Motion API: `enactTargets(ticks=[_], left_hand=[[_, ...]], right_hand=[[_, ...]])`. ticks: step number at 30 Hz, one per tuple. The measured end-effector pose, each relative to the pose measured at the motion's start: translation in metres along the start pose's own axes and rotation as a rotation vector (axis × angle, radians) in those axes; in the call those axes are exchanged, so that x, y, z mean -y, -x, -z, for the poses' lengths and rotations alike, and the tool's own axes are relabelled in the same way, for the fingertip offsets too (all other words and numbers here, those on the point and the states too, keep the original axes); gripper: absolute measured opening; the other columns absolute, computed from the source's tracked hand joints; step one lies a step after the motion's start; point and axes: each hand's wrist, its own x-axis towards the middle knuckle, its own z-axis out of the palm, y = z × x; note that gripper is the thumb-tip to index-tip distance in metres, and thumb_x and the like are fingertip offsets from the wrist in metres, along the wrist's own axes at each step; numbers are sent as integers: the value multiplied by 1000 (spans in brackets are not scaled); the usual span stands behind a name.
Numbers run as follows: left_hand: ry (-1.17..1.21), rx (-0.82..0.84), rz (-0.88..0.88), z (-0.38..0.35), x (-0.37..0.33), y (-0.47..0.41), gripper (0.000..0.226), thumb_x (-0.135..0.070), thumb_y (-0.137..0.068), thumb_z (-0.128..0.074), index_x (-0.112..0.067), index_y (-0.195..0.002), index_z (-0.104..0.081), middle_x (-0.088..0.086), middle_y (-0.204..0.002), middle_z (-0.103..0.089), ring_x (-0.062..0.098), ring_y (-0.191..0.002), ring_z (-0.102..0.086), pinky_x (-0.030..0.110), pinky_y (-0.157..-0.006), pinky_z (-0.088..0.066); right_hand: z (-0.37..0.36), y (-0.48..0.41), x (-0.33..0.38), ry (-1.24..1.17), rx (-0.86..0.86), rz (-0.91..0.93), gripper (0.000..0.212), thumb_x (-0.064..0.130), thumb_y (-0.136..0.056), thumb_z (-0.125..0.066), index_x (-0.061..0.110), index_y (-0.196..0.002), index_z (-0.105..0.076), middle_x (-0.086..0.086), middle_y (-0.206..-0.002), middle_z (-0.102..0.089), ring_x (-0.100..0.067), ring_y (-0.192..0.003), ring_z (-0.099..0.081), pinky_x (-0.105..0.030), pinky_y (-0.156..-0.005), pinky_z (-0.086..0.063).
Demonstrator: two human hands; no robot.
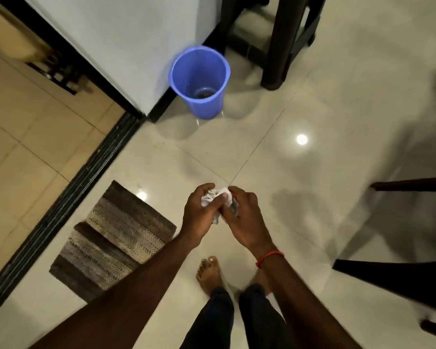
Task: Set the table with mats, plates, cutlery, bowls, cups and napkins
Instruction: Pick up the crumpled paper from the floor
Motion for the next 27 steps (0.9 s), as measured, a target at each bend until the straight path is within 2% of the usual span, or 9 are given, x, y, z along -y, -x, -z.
enactTargets(ticks=[2,7,10,13,16,19,21,23,27], left_hand=[[15,-9,-5,-3,-41,30,55,-57,-68,-75,-36,-118,-66,-9,-111,-71,17,-103,-70,50,-90,-60],[7,26,-20,-9,-130,102,46,-51,-67,-80,-38,-109,-69,-6,-107,-73,17,-98,-72,47,-77,-64],[-21,70,-80,-17,-183,143,35,-38,-76,-86,-33,-107,-69,-1,-105,-74,11,-84,-73,38,-66,-64],[-78,142,-86,-27,-230,182,33,-28,-79,-87,-30,-107,-69,-1,-97,-75,15,-69,-71,52,-66,-62],[-118,226,-133,-38,-268,217,37,-36,-73,-89,-33,-105,-70,-3,-91,-75,22,-60,-65,55,-66,-61],[-145,286,-166,-50,-299,248,37,-39,-75,-89,-34,-108,-72,-4,-95,-76,22,-66,-69,50,-67,-64],[-150,306,-202,-57,-315,257,39,-39,-75,-89,-35,-110,-72,-4,-98,-76,22,-74,-73,51,-68,-64],[-156,336,-227,-65,-331,262,45,-39,-72,-91,-36,-113,-72,-4,-102,-76,24,-83,-76,52,-67,-64],[-165,359,-252,-82,-365,257,53,-35,-70,-93,-31,-118,-70,-2,-107,-75,25,-90,-75,51,-67,-64]], right_hand=[[33,21,32,36,4,38,40,41,-101,-50,28,-139,-48,3,-125,-49,9,-103,-36,-5,-82,-33],[104,79,101,42,-35,84,36,43,-100,-52,33,-135,-50,4,-119,-50,-5,-102,-51,-24,-90,-43],[145,113,134,39,-91,150,38,42,-98,-57,34,-134,-50,7,-121,-51,2,-108,-49,-13,-90,-40],[184,142,159,-41,-104,163,37,34,-94,-65,44,-126,-49,18,-119,-50,13,-114,-40,-3,-89,-35],[218,155,177,-76,-117,132,45,34,-84,-71,38,-125,-53,16,-121,-51,13,-114,-43,-7,-87,-39],[244,168,189,-102,-132,144,50,38,-75,-73,35,-122,-55,14,-117,-58,-2,-111,-53,-15,-85,-47],[259,176,199,-144,-148,170,58,36,-71,-76,45,-123,-52,20,-115,-57,-11,-107,-59,-31,-82,-57],[276,182,209,-196,-159,197,60,27,-69,-76,56,-113,-49,25,-110,-55,-14,-99,-63,-37,-71,-61],[309,173,228,-243,-171,170,67,26,-63,-76,41,-124,-52,6,-118,-53,-20,-93,-66,-42,-55,-62]])
